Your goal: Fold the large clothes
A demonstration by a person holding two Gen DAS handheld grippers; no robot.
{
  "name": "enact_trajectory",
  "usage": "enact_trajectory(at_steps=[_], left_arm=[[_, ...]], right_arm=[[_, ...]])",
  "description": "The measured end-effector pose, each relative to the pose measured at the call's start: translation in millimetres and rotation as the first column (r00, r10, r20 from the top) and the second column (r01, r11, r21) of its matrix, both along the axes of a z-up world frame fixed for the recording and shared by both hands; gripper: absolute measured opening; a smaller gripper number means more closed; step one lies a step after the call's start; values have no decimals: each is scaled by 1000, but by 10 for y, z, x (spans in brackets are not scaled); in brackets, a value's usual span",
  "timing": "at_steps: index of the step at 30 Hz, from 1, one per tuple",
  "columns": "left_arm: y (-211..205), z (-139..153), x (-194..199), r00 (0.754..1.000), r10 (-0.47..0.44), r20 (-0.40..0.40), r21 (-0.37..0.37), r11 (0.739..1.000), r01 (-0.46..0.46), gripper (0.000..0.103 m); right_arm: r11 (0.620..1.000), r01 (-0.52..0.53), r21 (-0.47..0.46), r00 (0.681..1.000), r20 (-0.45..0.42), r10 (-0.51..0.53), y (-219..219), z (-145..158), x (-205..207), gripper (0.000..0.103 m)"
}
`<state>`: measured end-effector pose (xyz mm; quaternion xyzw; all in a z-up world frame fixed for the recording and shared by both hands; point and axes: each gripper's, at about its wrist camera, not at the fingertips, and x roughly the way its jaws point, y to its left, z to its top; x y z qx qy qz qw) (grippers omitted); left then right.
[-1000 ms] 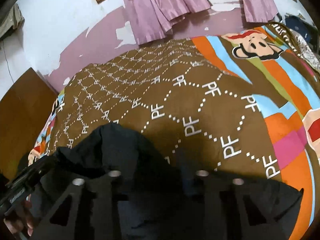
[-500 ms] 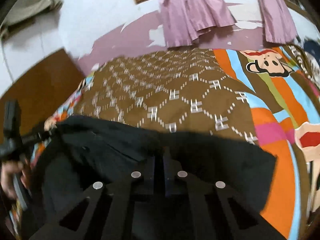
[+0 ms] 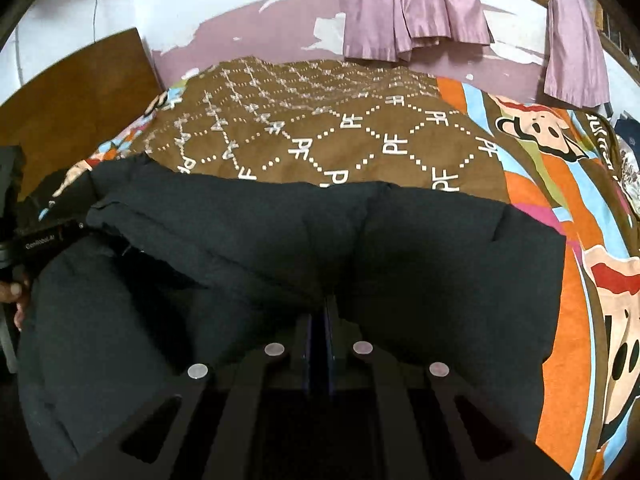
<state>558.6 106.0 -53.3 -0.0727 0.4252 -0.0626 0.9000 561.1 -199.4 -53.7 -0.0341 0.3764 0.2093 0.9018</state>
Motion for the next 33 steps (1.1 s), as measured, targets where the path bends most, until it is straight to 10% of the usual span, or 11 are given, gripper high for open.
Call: enact_trajectory(at_steps=[7,18,22,33], left_arm=[[62,137,-104,996,-55,70,-62,996,60,1],[-168,650,-330,960,-191,204,46,982,186,5],[-218,807,-244,944,-185,273,-40,978,204,33],[-643,314,546,970,-244,-5,-59,968,243,30]], right_arm=[[1000,-12,8,996,83,11,3,188,-132,5],[999,-38,8,997,72,38,-23,159,-106,5],[998,-43,43,996,83,40,-83,274,-192,8],[975,-56,215,995,95,36,120,779,291,8]])
